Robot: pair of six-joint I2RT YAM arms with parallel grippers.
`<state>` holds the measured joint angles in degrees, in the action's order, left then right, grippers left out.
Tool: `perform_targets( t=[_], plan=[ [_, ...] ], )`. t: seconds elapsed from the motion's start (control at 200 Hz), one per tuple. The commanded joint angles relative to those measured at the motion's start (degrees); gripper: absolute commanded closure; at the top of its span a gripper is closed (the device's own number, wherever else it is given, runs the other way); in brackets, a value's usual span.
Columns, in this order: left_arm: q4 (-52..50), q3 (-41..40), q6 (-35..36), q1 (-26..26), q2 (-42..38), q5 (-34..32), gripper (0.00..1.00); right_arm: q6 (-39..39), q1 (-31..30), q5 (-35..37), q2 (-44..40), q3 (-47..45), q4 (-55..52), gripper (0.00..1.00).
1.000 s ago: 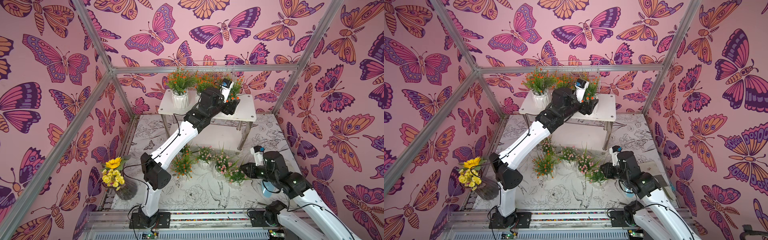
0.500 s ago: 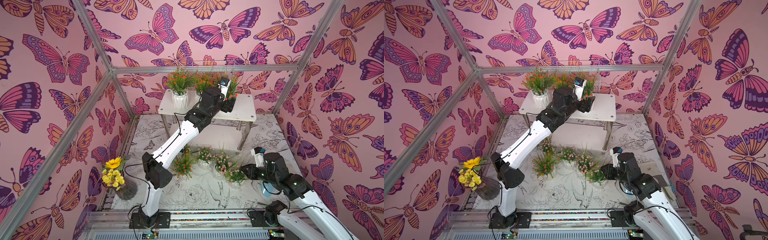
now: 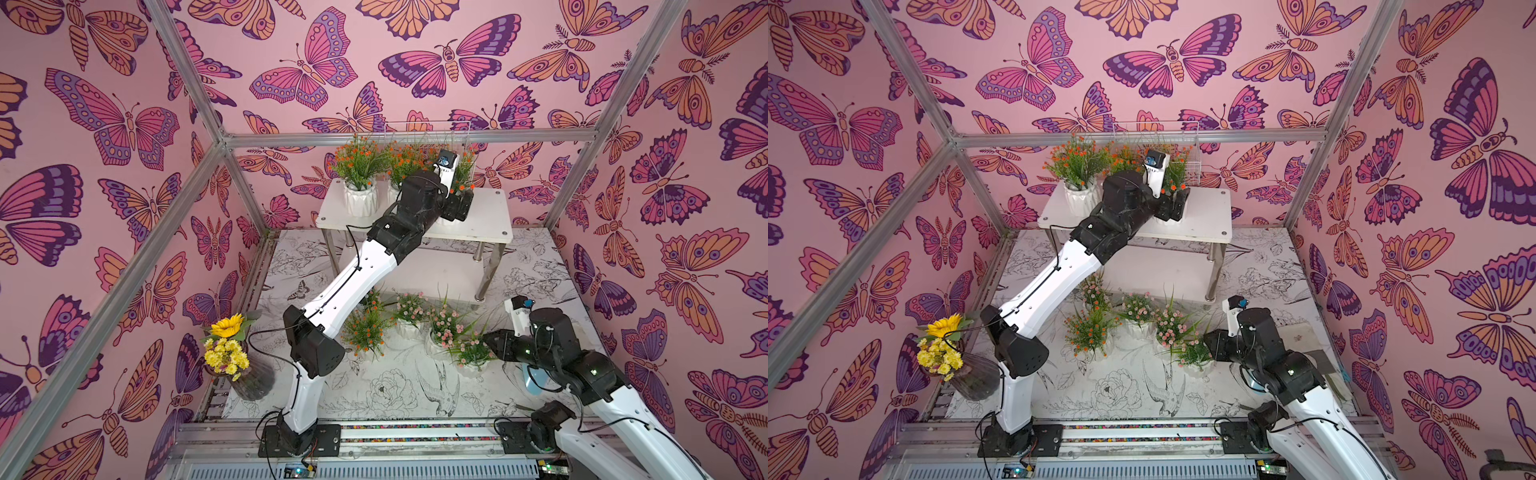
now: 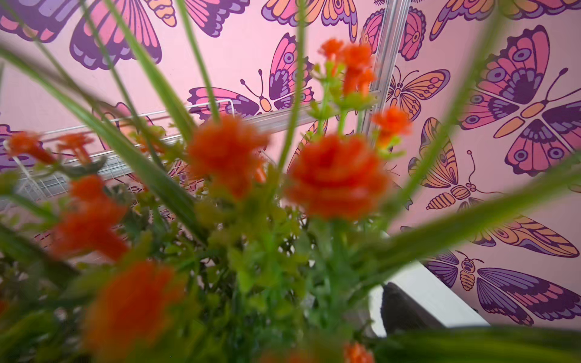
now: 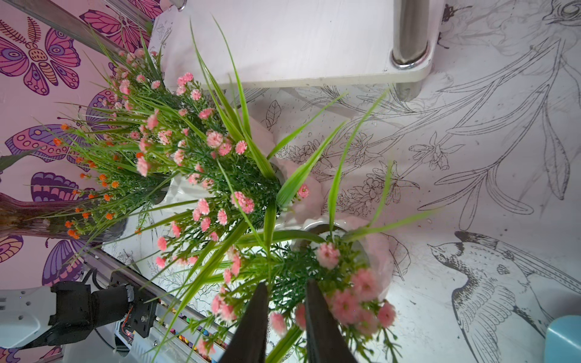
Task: Place the baby's breath potted plants on the rack by color
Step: Place the baby's breath potted plant on the rack, then pick up the baby's breath potted plant from the center of the board.
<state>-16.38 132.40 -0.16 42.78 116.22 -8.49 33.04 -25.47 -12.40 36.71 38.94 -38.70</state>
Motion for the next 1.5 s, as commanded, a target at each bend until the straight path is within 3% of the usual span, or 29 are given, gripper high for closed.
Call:
perform_targets(
  t=[0.0, 0.245, 0.546, 0.771, 1.016, 1.147, 1.287, 1.432, 1.492],
  plan=[
    [0.65, -1.69, 1.1, 0.49, -2.78, 1.02, 0.0, 0.47, 0.28, 1.35, -0.71, -0.12, -1.45, 0.76],
    [1.51, -7.44, 3.23, 2.95, -8.46, 0.08, 0.0, 0.19, 0.34, 1.72, -0.75, 0.61, -1.62, 0.76],
    [6.11, -21.23, 2.89, 4.82, -18.29, -1.28, 0.0, -0.56, 0.35, 2.0, -0.48, 1.31, -1.6, 0.76],
    [9.04, -39.28, 1.52, 5.64, -31.64, -4.07, 0.0, -2.05, 0.38, 1.73, 0.19, 2.69, -1.36, 0.76],
    [9.28, -62.24, -2.29, 5.88, -51.74, -11.26, 0.0, -5.24, 0.25, -2.19, 3.09, 9.11, -1.58, 0.76],
    [6.12, -70.73, -6.06, 5.91, -60.51, -14.16, 0.01, -5.27, -0.52, -3.79, 4.52, 11.8, -0.45, 0.74],
    [-5.23, -74.63, -12.35, 5.91, -67.16, -17.7, 0.07, -5.57, -2.6, -3.64, 6.54, 12.87, 1.22, 0.74],
    [-20.5, -73.73, -21.8, 5.8, -69.78, -20.26, 0.07, -5.46, -5.03, -4.86, 9.77, 12.03, 6.15, 0.74],
    [-27.42, -72.02, -26.18, 5.82, -69.12, -18.73, 0.12, -5.3, -6.29, -5.26, 11.06, 11.21, 9.32, 0.74]
  ],
)
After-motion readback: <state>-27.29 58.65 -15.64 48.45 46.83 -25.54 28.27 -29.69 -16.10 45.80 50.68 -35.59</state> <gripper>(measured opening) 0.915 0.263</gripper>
